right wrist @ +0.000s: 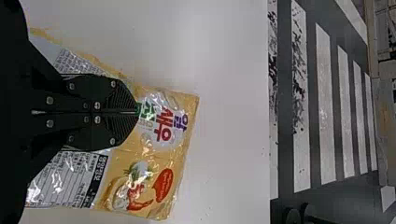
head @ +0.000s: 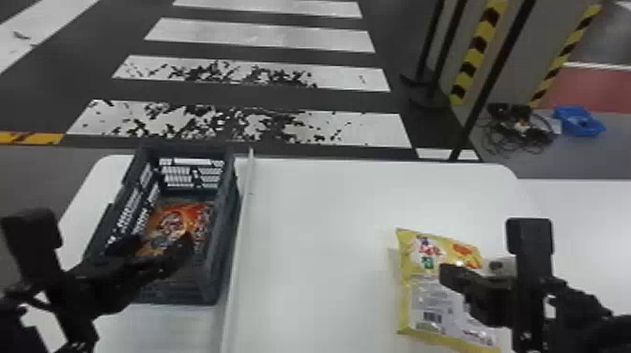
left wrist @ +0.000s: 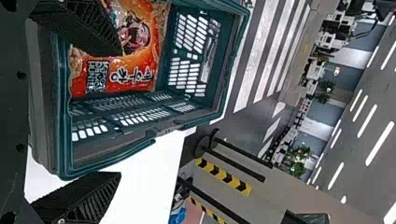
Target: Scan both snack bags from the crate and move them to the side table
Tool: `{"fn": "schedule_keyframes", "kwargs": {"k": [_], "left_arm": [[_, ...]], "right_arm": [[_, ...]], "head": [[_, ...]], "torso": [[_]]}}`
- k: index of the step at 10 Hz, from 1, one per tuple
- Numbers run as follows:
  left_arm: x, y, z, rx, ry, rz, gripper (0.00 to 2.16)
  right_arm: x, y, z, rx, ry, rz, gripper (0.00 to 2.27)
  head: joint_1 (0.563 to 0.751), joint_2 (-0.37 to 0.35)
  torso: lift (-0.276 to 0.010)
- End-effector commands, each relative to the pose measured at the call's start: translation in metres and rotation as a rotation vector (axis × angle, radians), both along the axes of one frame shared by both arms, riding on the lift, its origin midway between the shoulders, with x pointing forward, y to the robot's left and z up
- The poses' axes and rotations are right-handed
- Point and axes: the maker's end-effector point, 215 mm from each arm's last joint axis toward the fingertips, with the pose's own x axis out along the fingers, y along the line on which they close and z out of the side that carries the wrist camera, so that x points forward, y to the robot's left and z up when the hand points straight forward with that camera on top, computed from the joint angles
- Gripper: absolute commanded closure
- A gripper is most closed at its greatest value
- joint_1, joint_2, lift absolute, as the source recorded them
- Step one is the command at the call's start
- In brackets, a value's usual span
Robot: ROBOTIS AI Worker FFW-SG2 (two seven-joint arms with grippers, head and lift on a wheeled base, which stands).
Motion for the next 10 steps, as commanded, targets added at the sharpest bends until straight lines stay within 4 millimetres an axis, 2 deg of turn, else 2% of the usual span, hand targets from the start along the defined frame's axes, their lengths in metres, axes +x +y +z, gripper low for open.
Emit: {"fn": "schedule_keyframes", "kwargs": {"k": [1,3,6,10], "left_arm": [[0.0,0.005,-0.004,0.004,0.003,0.011,0.03],[0.003,0.0,0.0,-0.007,-0.007,0.009,0.03],[0.006,-0.004,0.003,-0.006,-0.016,0.005,0.03],[0.005,-0.005,0.002,-0.007,-0.014,0.005,0.03]], "right_arm": [[-0.006,0.013,-0.003,0.011,0.004,0.02,2.24],[-0.013,0.016,-0.008,0.013,0.0,0.026,2.24],[-0.027,0.022,-0.021,0.035,0.021,0.056,2.24],[-0.027,0.022,-0.044,0.035,0.013,0.101,2.24]], "head": [[0.695,-0.074],[0.695,-0.048],[0.695,-0.049],[0.695,-0.051]], "torso": [[-0.095],[-0.095],[-0.095],[-0.095]]}}
